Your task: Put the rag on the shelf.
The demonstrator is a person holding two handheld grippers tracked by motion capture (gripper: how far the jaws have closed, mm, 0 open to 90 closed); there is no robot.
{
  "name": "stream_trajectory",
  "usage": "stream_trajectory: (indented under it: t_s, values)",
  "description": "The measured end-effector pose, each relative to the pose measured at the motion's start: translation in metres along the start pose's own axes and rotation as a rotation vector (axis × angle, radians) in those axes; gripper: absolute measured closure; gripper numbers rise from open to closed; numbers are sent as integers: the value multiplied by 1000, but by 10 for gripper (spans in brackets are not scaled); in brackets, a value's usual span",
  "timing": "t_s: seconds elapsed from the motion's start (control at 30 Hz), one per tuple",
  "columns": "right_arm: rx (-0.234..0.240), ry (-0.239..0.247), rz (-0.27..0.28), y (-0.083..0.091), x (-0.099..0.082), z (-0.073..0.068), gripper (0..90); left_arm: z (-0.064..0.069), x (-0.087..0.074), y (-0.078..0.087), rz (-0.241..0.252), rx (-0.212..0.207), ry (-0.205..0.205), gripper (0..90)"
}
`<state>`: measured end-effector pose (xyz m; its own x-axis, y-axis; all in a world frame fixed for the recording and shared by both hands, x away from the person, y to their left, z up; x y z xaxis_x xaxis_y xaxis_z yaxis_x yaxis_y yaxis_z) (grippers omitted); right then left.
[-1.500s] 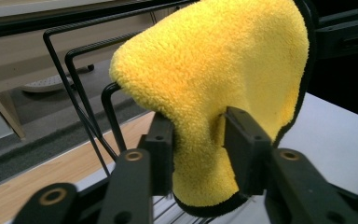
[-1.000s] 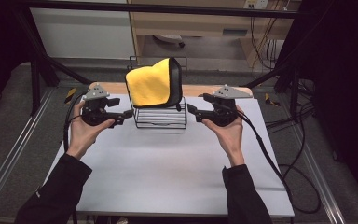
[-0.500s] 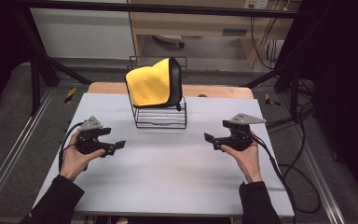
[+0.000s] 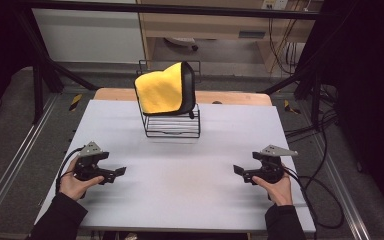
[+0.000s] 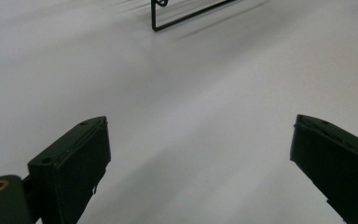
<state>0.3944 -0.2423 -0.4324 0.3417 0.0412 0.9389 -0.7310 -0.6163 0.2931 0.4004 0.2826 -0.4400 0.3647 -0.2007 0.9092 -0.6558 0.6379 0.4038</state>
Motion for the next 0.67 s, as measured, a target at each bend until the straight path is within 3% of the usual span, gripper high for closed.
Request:
stream_trajectory:
  t_s: [0.27,0.47,0.67]
  values:
    - [-4,0,-38,19,-27,11,5,-1,-14,5,-4,-5,-30,46]
    - [14,26,-46,24,-31,10,6,-1,-19,13,13,8,-31,46]
    - [18,22,-53,24,-33,9,6,-4,-23,18,14,21,-26,45]
Point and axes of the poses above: each handheld gripper's, and its own axes: y roughly backward along the jaws, x roughly out of its top, z roughly to its right, the point moved 2 cm from there along -y, roughly forward along the jaws, and after that the axes turned 14 degrees about z, right-handed, at the moved point
